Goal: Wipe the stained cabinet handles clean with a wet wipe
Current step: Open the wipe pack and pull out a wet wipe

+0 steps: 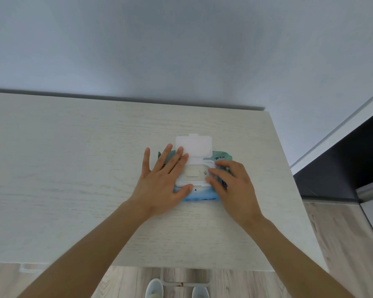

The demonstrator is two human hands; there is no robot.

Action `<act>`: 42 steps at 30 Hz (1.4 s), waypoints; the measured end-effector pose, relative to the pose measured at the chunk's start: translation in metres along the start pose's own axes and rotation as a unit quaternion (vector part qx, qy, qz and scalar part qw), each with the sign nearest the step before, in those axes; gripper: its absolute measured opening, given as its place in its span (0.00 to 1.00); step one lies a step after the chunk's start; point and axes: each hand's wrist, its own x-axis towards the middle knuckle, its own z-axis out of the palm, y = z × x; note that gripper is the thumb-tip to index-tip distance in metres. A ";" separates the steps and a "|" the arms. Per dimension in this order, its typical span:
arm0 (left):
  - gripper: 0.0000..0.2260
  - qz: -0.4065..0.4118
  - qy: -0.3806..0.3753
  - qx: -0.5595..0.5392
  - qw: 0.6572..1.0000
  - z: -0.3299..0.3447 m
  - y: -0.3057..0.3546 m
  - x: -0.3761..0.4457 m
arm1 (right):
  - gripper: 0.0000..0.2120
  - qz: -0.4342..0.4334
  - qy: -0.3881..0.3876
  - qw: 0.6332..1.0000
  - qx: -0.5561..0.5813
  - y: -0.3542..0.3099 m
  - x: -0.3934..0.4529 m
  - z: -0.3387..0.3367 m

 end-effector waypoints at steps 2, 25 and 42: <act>0.34 -0.006 0.001 -0.016 1.000 0.001 0.000 -0.001 | 0.11 0.017 -0.002 1.000 -0.007 -0.005 0.000 0.005; 0.33 -0.078 0.031 -0.154 0.985 -0.010 0.024 0.008 | 0.05 0.296 -0.005 0.897 0.328 -0.028 0.024 0.001; 0.30 -0.004 0.041 -0.158 0.987 0.007 0.001 -0.009 | 0.07 0.057 -0.024 0.998 -0.030 -0.023 0.011 0.018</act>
